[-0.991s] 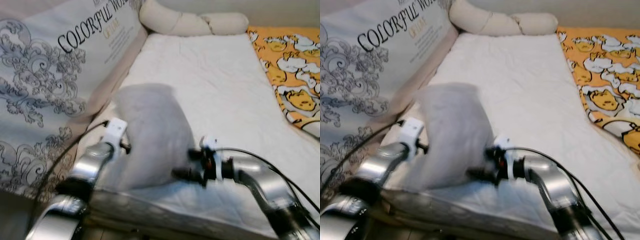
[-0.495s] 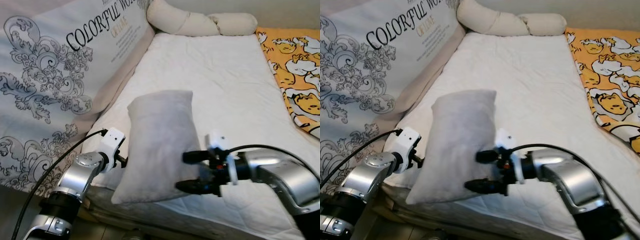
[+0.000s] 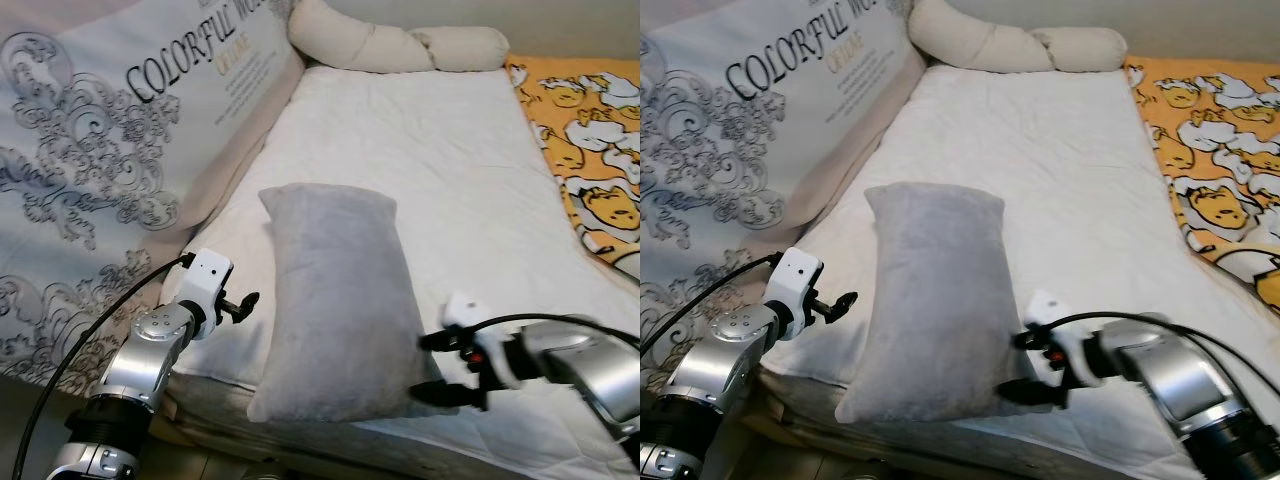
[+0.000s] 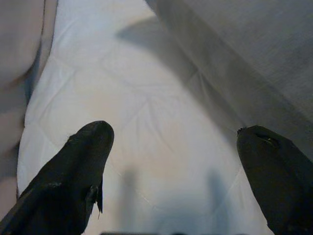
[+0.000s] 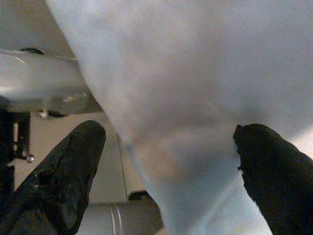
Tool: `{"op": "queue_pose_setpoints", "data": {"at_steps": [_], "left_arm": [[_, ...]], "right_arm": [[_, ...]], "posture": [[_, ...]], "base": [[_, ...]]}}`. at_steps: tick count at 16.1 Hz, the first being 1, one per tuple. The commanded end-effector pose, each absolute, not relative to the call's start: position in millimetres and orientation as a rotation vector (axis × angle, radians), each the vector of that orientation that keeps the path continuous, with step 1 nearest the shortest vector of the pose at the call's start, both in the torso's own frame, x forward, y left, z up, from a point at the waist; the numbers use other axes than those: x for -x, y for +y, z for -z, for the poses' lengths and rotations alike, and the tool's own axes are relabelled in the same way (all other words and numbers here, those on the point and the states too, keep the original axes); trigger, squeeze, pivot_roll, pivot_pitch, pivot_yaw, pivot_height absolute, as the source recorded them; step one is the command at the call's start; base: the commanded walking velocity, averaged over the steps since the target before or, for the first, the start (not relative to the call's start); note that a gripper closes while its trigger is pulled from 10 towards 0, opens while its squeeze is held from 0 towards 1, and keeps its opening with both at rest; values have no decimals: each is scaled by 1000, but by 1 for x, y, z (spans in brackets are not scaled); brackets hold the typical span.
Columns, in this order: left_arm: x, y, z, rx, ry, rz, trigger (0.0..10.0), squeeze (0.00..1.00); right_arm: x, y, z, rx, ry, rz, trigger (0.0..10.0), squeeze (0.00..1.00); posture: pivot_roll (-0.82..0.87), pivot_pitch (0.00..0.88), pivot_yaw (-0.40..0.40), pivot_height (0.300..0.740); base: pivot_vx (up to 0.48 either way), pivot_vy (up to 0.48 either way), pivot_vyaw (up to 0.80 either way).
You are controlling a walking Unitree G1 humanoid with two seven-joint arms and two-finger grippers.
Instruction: Clean up the room
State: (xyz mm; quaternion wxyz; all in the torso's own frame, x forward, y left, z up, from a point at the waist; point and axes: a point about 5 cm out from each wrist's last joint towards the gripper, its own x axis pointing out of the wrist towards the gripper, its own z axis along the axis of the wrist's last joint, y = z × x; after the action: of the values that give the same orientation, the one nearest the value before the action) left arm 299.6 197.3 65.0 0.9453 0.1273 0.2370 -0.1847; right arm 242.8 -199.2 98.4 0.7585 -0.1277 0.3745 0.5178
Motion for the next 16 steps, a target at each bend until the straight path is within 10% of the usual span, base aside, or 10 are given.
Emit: {"op": "queue_pose_setpoints", "data": {"at_steps": [1, 8, 10, 11, 12, 16], "left_arm": [[-301, 202, -71, -263, 449, 381, 10000, 1000], [-314, 204, -95, -22, 215, 280, 10000, 863], [-313, 193, -84, 173, 285, 328, 10000, 251], [-311, 188, -73, 304, 327, 371, 10000, 0], [-308, 186, -67, 336, 352, 388, 10000, 0], [-296, 171, -33, 350, 503, 460, 10000, 0]], "right_arm": [[-252, -210, -109, 285, 776, -1073, 10000, 1000], [-281, -223, -108, 63, 621, -820, 10000, 1000], [-286, -217, -89, -119, 598, -712, 10000, 1000], [-284, -210, -72, -268, 603, -675, 10000, 808], [-284, -209, -65, -321, 612, -638, 10000, 0], [-288, -205, -43, -602, 616, -510, 10000, 0]], "posture": [[46, 0, 66, 740], [44, 0, 61, 740], [42, 0, 67, 740], [41, 0, 69, 740], [38, 0, 72, 740], [31, 0, 71, 740]], "base": [[0, 0, 0], [0, 0, 0], [0, 0, 0], [0, 0, 0], [0, 0, 0], [0, 0, 0]]}}
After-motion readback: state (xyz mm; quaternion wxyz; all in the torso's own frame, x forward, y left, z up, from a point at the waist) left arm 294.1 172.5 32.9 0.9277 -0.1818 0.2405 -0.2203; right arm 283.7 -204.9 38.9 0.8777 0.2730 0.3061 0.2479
